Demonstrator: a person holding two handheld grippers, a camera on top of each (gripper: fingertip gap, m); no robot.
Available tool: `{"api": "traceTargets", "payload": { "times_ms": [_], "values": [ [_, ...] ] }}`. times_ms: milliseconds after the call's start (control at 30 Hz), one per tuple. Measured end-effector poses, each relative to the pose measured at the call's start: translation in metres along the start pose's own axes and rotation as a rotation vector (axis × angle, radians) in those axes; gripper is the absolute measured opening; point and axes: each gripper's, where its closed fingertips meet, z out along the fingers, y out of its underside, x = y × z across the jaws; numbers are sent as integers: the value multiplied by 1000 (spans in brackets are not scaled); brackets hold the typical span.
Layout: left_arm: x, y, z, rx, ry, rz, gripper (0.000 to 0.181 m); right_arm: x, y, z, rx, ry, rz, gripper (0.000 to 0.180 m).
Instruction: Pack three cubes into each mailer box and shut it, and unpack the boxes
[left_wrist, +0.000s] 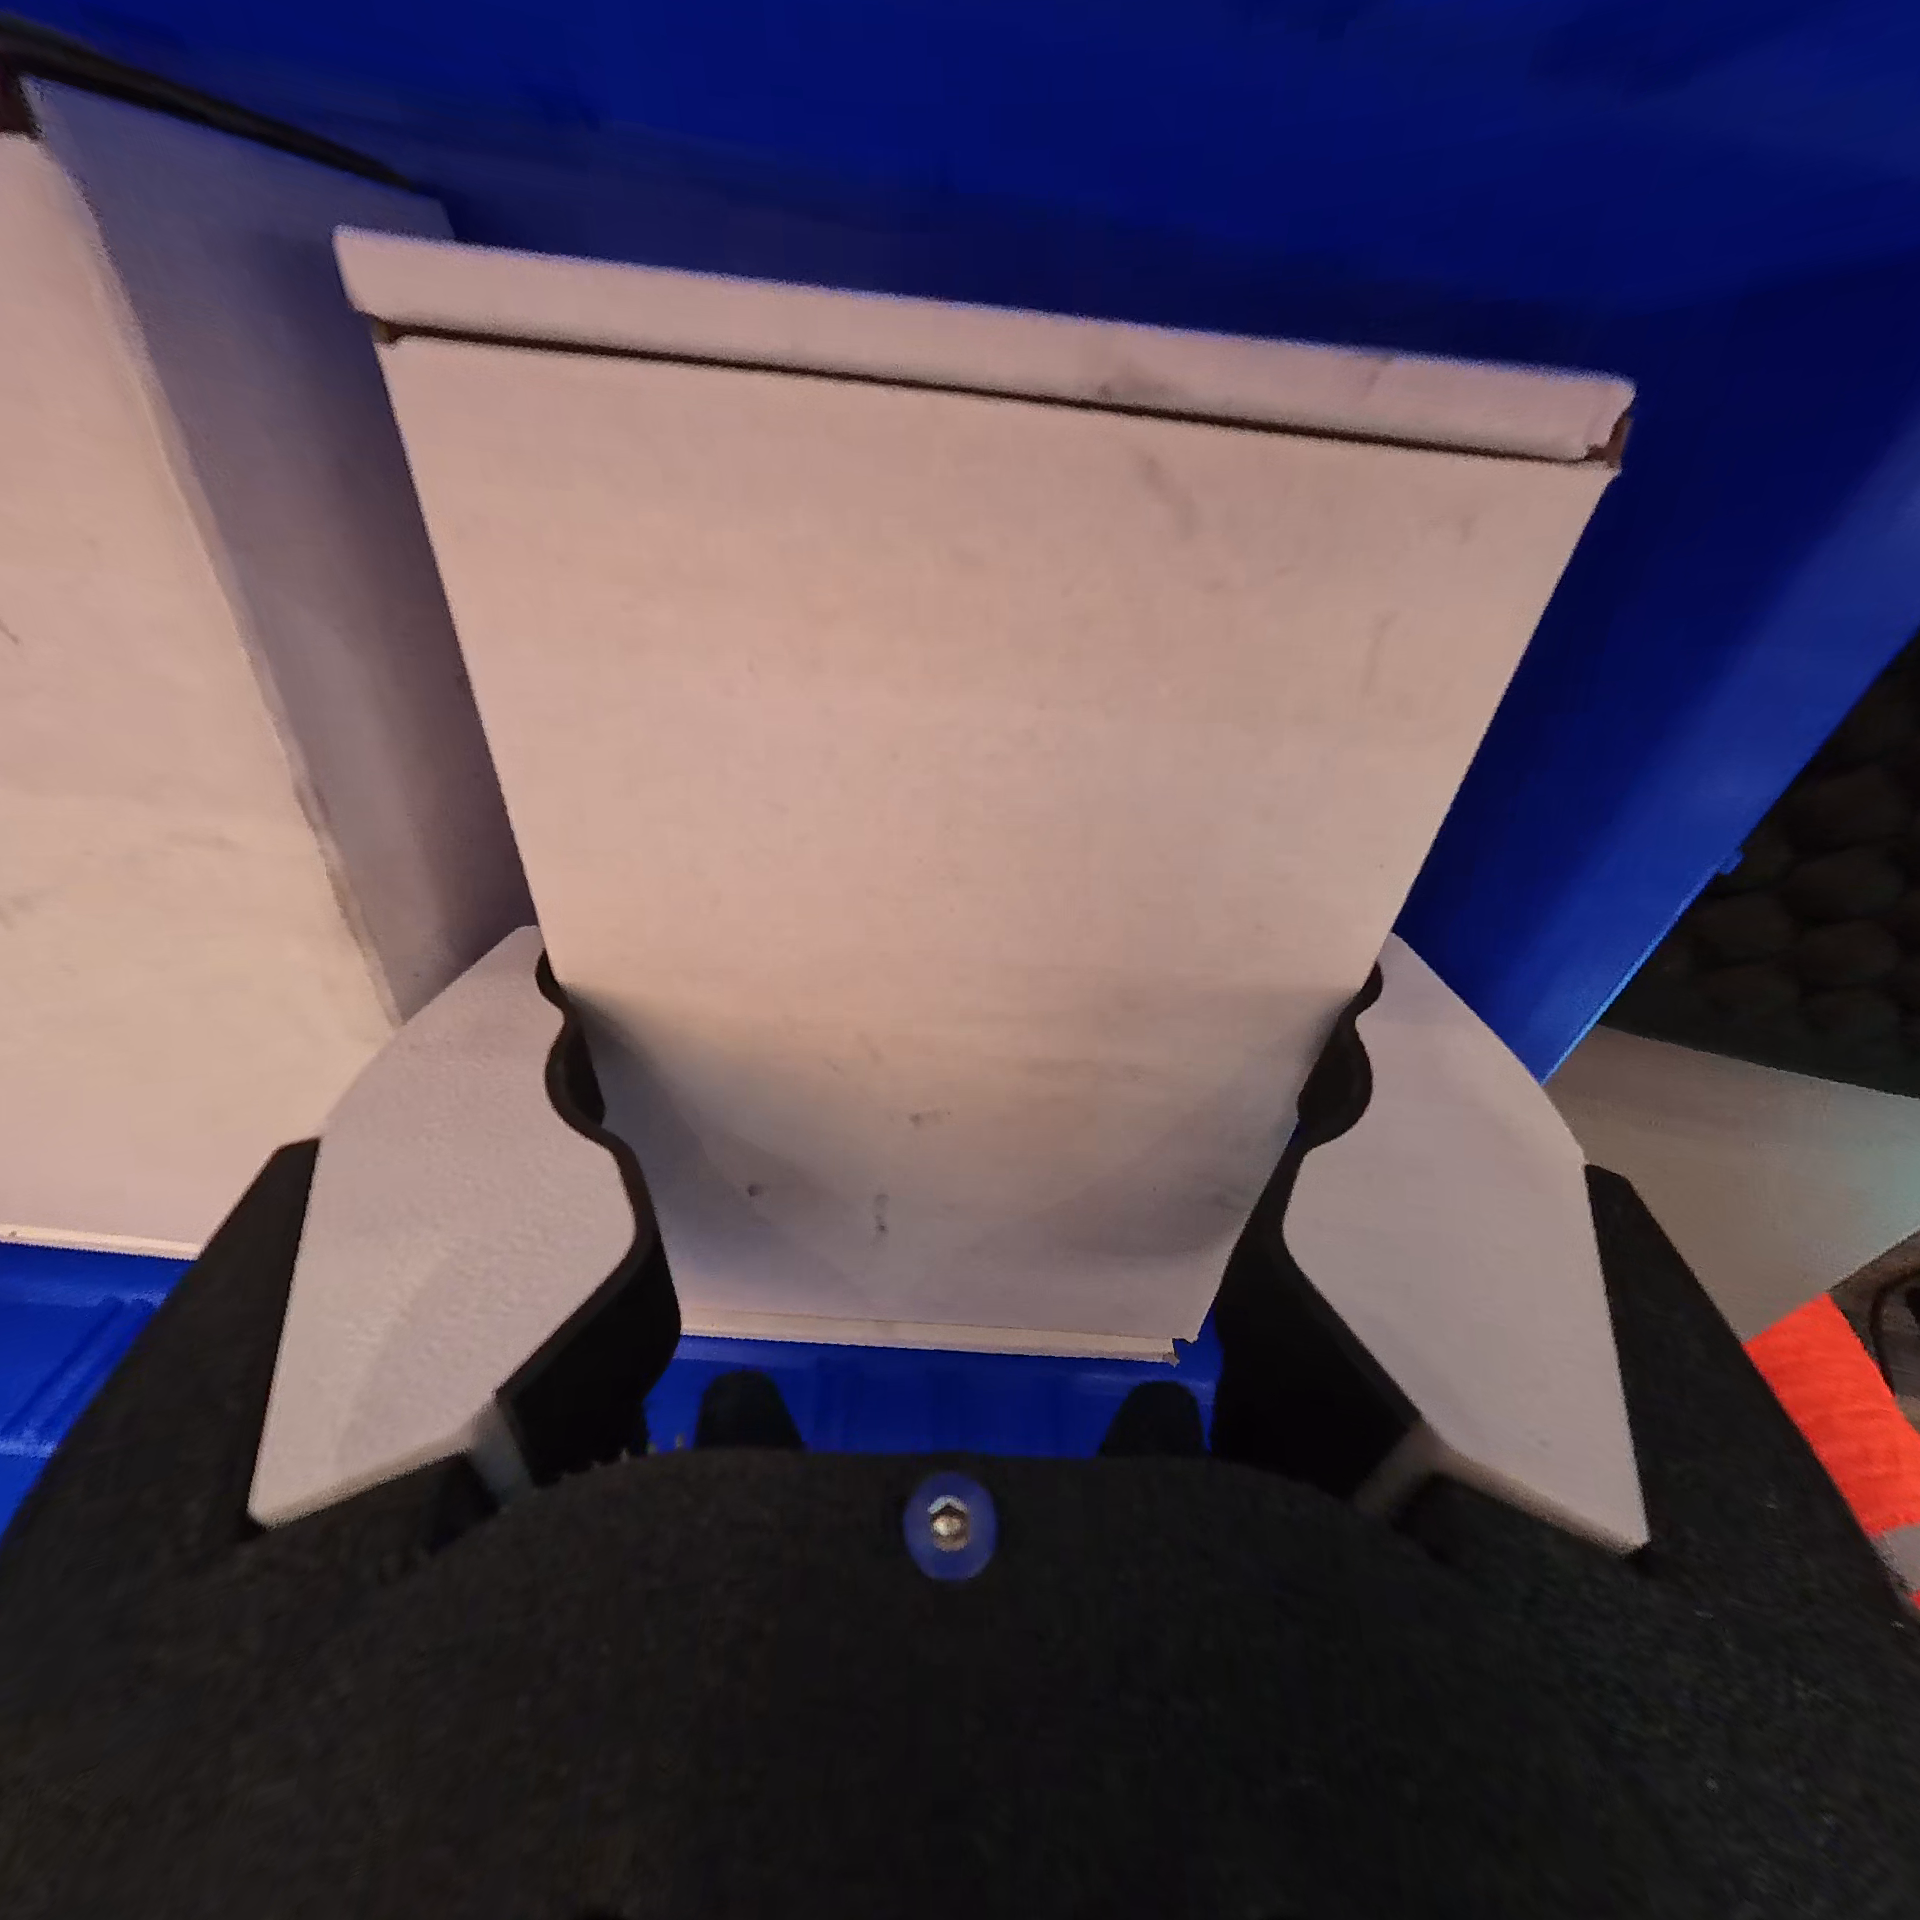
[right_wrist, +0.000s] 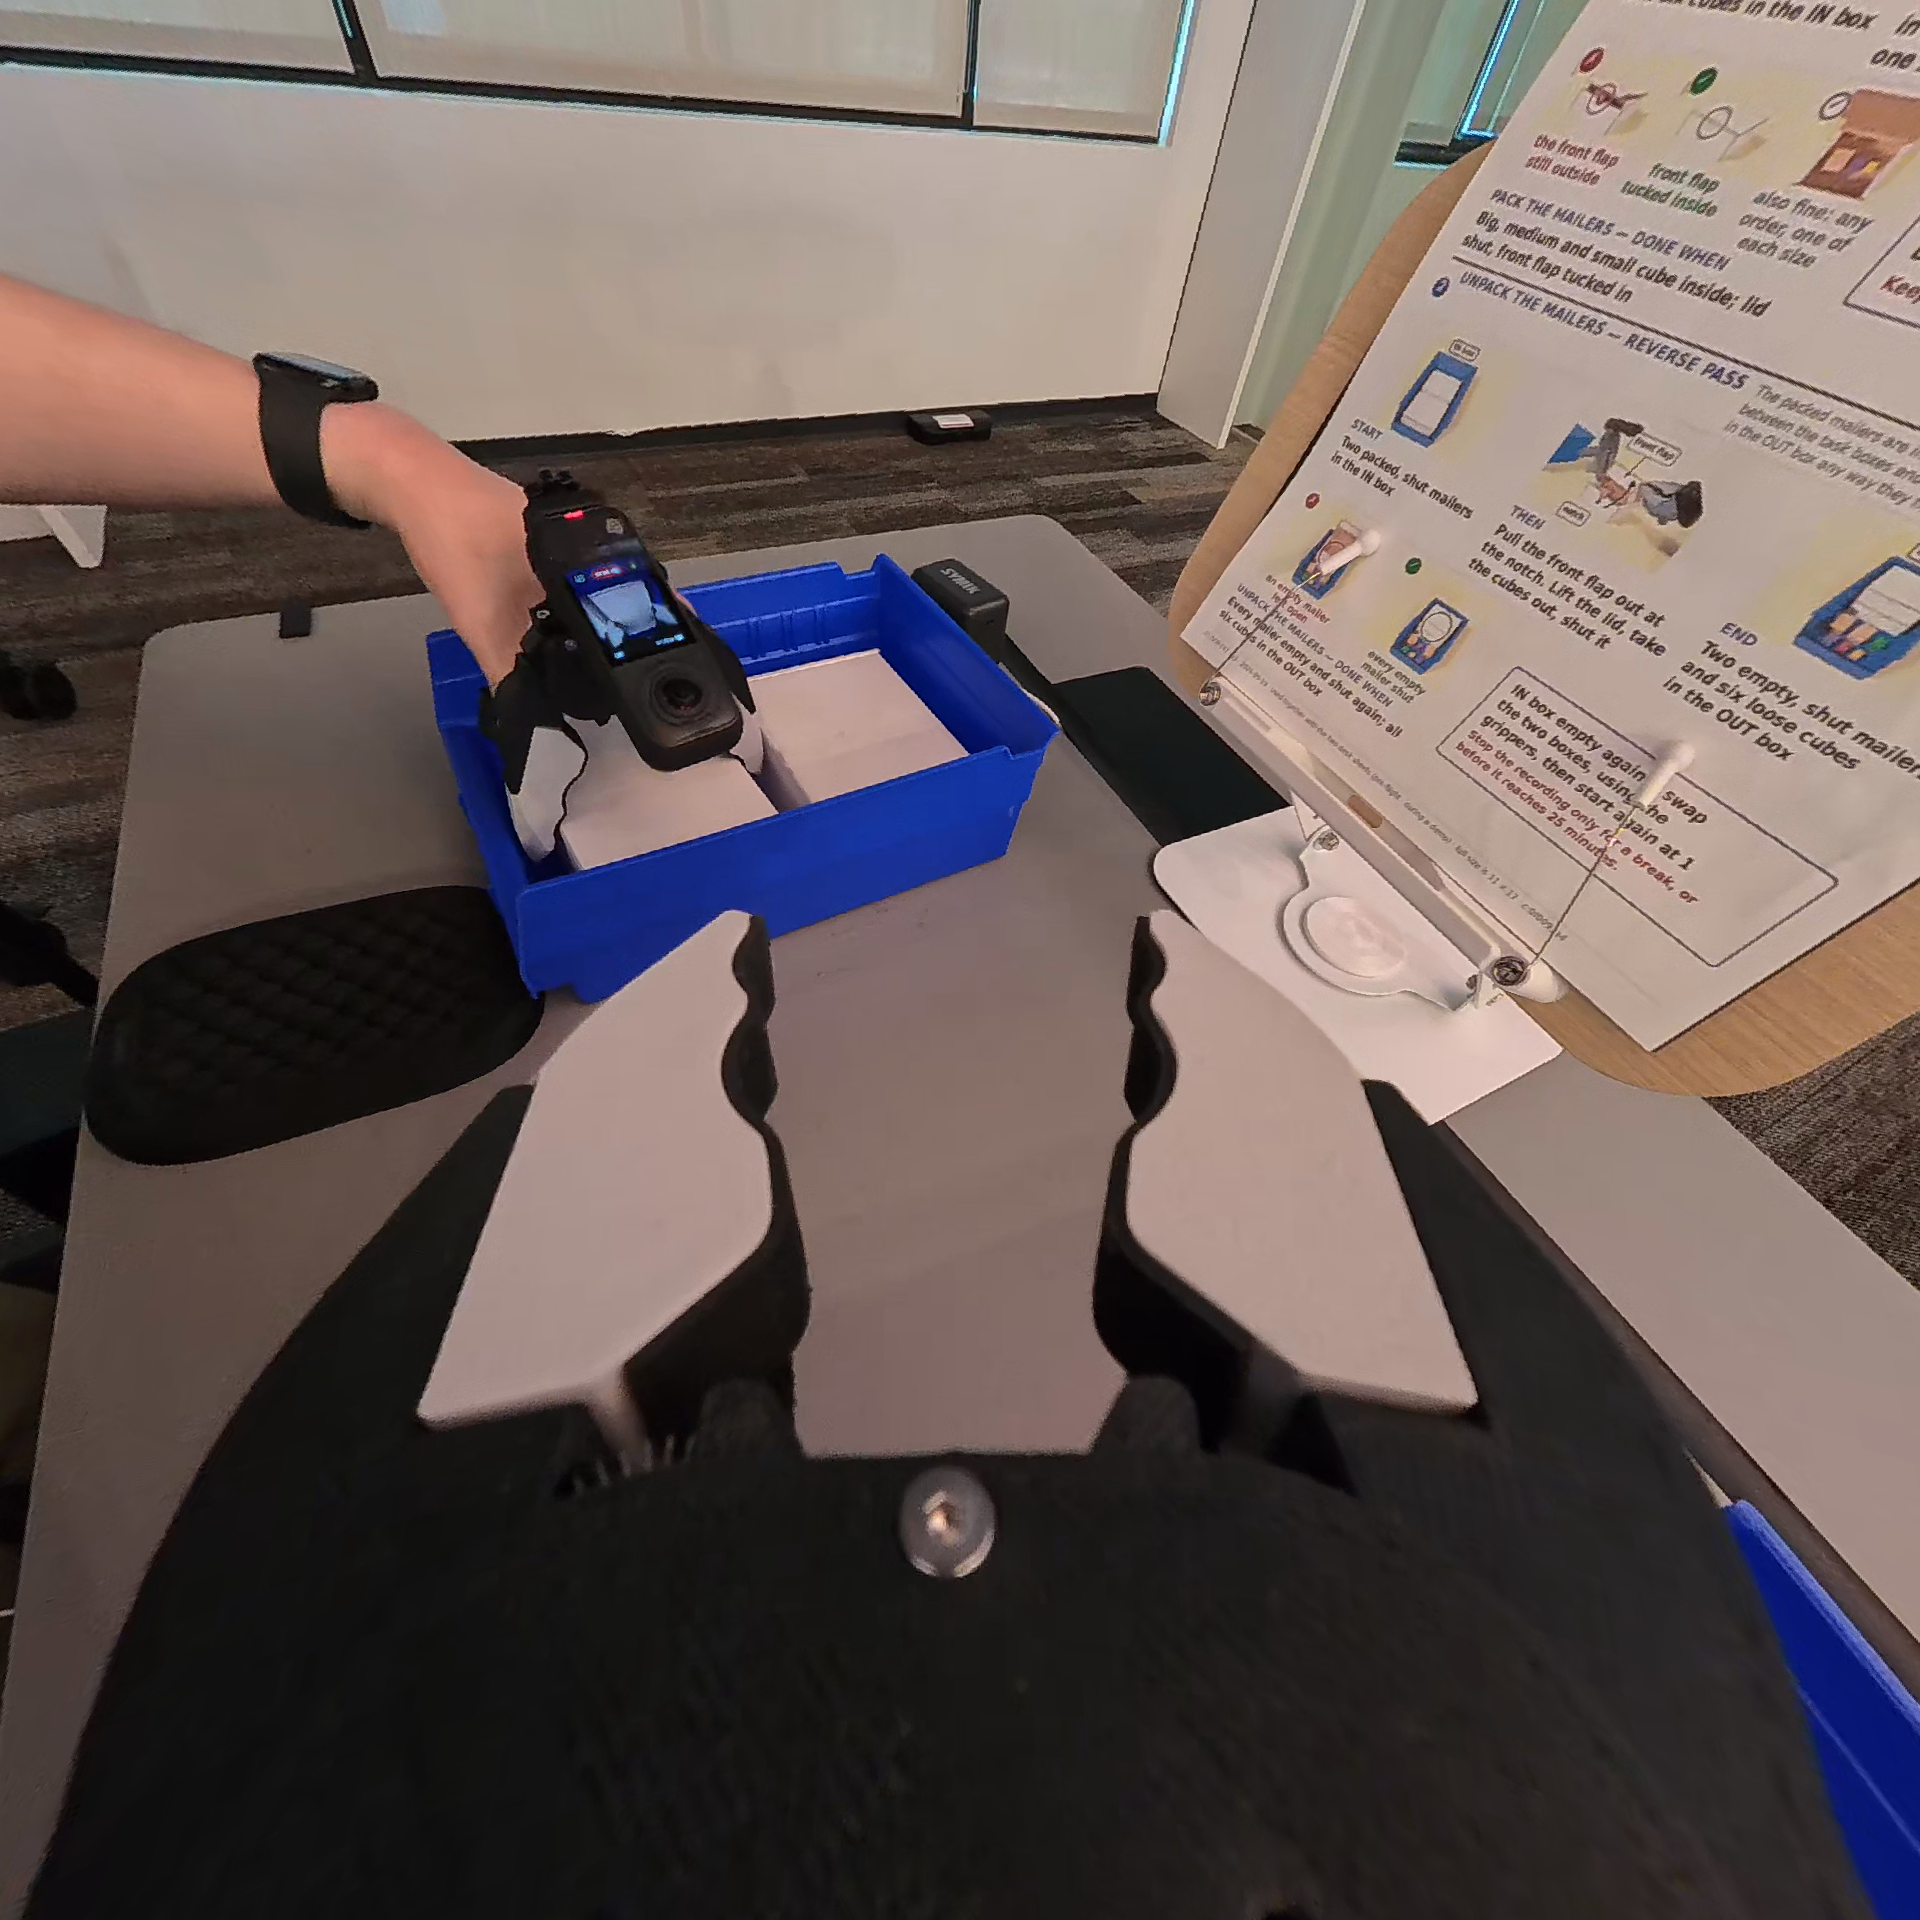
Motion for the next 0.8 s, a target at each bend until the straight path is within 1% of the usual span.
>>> {"api": "traceTargets", "payload": {
  "times_ms": [100,233,433,533,800],
  "values": [
    [0,1,2,-27,-16,4,135,-1,1,0,-6,-4,1,67],
    [0,0,3,-2,0,5,136,-3,1,-1,-11,1,-9,67],
    [0,2,3,-45,2,-2,136,-3,1,-2,-15,2,-21,67],
    [1,2,2,-34,1,-16,136,-3,1,-2,-17,2,-20,67],
    [-2,5,0,-17,-55,-20,135,-3,-1,-6,-9,1,-23,67]
  ]
}}
